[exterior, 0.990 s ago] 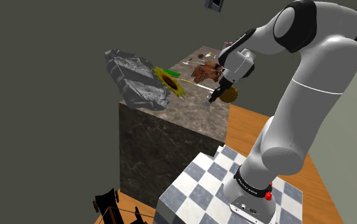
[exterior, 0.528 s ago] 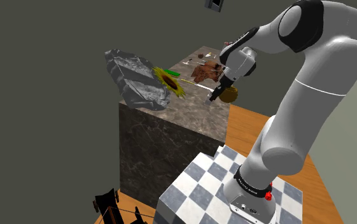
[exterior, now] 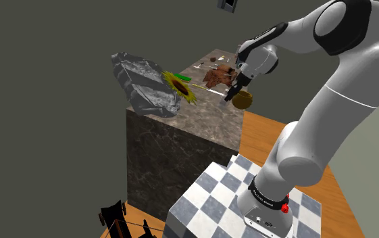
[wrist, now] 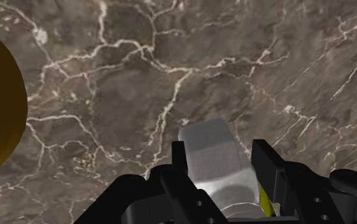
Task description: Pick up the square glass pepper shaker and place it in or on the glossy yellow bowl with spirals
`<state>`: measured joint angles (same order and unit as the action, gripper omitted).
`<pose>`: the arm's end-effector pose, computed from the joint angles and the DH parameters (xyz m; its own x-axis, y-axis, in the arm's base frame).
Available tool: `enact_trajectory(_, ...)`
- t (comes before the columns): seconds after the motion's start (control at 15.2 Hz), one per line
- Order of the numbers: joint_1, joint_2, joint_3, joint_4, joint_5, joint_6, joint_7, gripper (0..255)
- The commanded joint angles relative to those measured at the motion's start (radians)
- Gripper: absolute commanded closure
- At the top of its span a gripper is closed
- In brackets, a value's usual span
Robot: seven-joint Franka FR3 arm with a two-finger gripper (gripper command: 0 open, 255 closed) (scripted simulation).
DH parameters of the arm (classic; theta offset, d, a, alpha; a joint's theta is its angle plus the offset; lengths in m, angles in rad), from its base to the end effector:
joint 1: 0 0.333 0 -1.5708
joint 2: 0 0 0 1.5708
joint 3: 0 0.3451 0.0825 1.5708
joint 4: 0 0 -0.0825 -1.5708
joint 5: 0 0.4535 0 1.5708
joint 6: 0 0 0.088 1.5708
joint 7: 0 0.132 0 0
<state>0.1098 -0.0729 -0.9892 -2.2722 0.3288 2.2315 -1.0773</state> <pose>0.3741 -0.4260 0.3388 0.9661 -0.0284 0.2565 0.0193 -0.9832 -0.1817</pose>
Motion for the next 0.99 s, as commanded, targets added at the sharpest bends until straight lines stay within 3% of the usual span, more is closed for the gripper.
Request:
enact_trajectory(0.0, -0.004, -0.027, 0.008, 0.009, -0.034, -0.018, 0.031, 255)
enact_trajectory(0.92, -0.039, -0.150, 0.071, 0.114, -0.171, -0.176, 0.172, 255)
